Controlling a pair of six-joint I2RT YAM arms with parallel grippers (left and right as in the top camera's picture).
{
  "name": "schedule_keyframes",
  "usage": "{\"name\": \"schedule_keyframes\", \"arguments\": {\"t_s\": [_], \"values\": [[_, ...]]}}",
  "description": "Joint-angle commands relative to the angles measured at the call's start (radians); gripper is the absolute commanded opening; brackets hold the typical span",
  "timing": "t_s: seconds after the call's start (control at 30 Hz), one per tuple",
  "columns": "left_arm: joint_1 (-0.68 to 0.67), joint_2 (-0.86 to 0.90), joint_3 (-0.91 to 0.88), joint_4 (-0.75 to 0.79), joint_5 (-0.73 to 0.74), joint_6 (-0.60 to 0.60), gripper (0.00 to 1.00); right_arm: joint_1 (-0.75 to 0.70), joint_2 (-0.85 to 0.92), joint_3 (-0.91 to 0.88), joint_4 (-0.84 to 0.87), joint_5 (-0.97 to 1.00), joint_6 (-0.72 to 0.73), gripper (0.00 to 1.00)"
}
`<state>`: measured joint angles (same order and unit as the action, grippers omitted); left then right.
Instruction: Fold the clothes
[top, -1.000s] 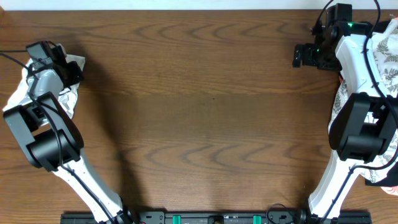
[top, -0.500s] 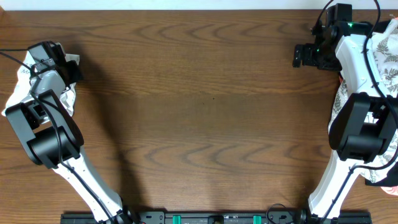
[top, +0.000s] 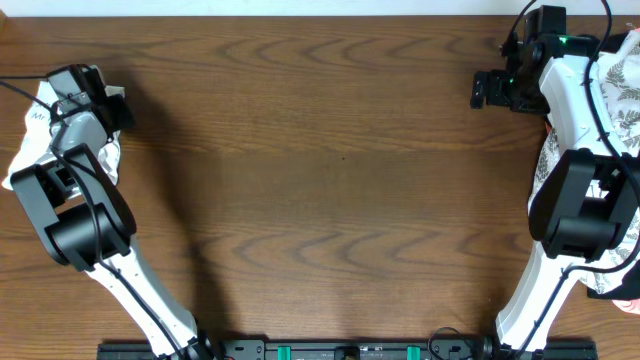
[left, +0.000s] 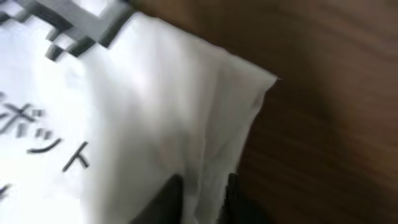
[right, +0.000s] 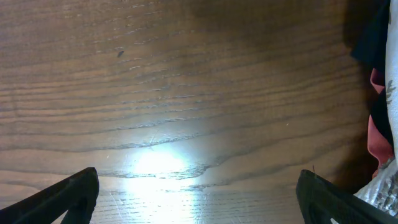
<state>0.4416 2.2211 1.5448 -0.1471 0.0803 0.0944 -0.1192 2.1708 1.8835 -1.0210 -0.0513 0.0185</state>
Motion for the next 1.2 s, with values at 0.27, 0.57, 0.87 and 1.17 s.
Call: {"name": "schedule_keyframes", "arguments": {"t_s": [0.27, 0.57, 0.87, 1.17], "values": [[-0.128, -0.344, 0.0, -0.048, -0.013, -0.164, 0.97, 0.002, -0.006, -0.003, 0.0, 0.006, 0.011, 0.99], [-0.173, -0.352, -0.002, -0.058, -0.013, -0.163, 0.98, 0.002, -0.006, -0.003, 0.0, 0.006, 0.011, 0.99], [-0.172, -0.352, -0.002, -0.058, -0.013, -0.163, 0.98, 0.002, -0.006, -0.003, 0.0, 0.006, 0.011, 0.99], [-0.172, -0.352, -0.002, -0.058, -0.013, -0.163, 0.98, 0.002, -0.006, -0.003, 0.0, 0.006, 0.011, 0.99]]}}
